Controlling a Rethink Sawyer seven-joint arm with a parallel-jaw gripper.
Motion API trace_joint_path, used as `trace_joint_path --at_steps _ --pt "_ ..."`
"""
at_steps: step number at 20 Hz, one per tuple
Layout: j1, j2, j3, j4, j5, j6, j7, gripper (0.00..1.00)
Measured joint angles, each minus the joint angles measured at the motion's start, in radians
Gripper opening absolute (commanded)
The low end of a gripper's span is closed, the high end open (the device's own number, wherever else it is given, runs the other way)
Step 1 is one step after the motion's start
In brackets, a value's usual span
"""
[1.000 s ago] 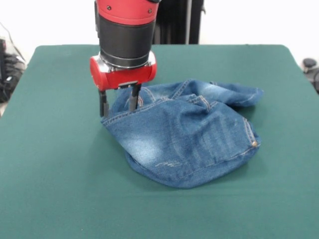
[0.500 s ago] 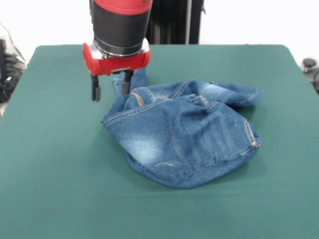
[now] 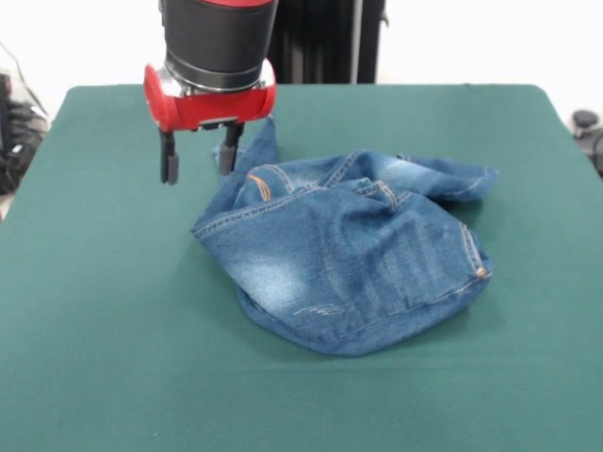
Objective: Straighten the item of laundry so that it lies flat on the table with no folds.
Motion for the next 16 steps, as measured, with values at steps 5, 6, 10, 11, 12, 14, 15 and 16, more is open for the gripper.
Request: trace_joint_path --at_steps 5,6,10,11,12,14,15,16 --pt "-0.010 0.006 0.022 0.000 -0.001 -0.001 0.000 1.00" --pt "-0.013 0.008 0.027 0.000 -0.001 -0.003 0.000 1.00" --pt "-0.028 0.015 0.060 0.000 -0.002 -0.019 0.000 1.00" --pt "-0.030 0.015 0.064 0.000 -0.002 -0.022 0.000 1.00" --pt "-0.031 0.015 0.066 0.000 -0.002 -0.024 0.000 1.00" --pt "-0.035 0.015 0.074 0.000 -0.002 -0.028 0.000 1.00" --pt "-0.036 0.015 0.076 0.000 -0.002 -0.030 0.000 1.00" --pt "-0.037 0.016 0.079 0.000 -0.003 -0.032 0.000 1.00"
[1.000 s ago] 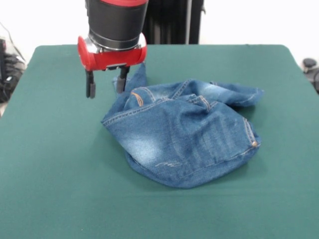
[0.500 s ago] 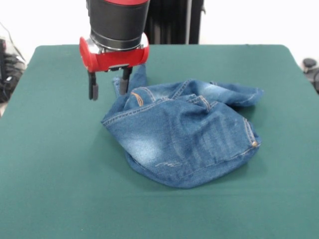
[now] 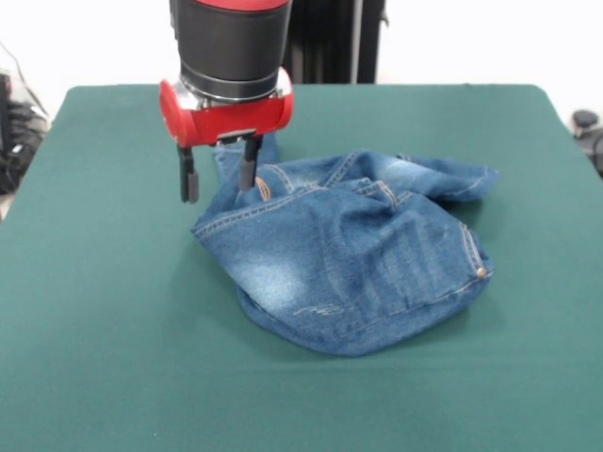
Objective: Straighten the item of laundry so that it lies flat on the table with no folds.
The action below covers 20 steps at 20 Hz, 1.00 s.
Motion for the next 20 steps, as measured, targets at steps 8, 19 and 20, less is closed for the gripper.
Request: trace_joint_path --at_steps 8,19,20 --pt "-0.016 0.024 0.022 0.000 -0.011 -0.049 0.000 1.00" --pt "-0.063 0.079 0.034 -0.001 -0.048 -0.045 -0.073 1.00" --pt "-0.066 0.081 0.034 -0.001 -0.051 -0.042 -0.087 1.00"
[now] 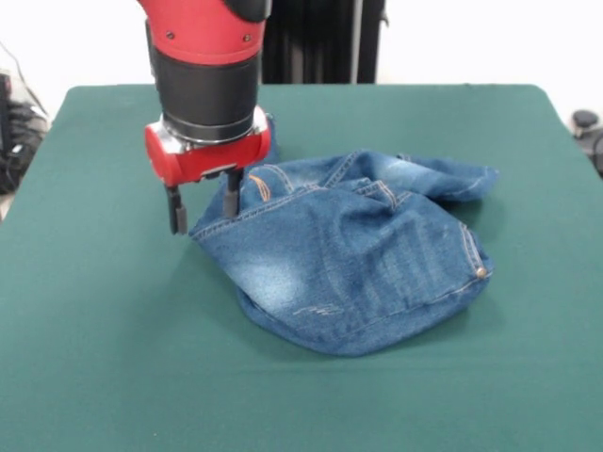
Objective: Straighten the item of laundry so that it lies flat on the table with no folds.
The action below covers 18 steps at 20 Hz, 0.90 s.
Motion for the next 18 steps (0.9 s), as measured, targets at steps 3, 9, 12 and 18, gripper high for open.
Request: trace_joint_path --at_steps 3,9,12,18 --pt "-0.003 0.008 0.000 -0.004 -0.011 0.020 -0.054 1.00" --pt "-0.003 0.013 0.000 -0.008 -0.019 0.073 -0.135 1.00" --pt "-0.003 0.013 0.000 -0.008 -0.019 0.094 -0.154 1.00" --pt "-0.005 0.014 0.000 -0.008 -0.018 0.110 -0.157 1.00"
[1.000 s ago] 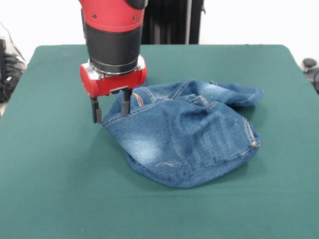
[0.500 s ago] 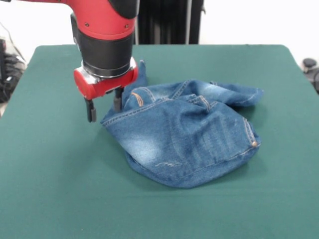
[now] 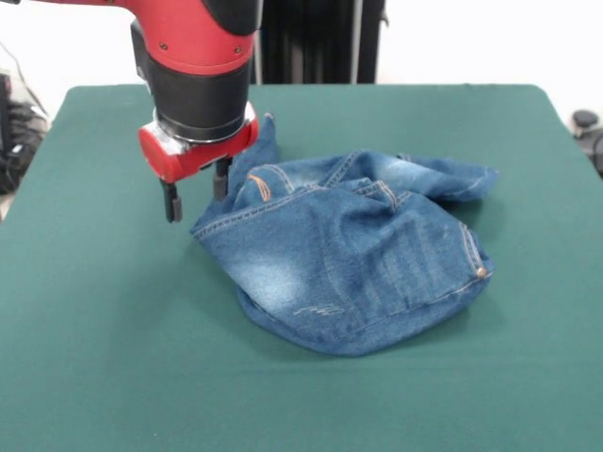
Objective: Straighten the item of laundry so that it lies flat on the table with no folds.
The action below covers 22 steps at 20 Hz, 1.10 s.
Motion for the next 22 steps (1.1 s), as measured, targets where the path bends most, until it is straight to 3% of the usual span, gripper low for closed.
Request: trace_joint_path --at_steps 22 --pt "-0.146 0.089 0.085 0.001 0.071 -0.010 0.000 1.00"
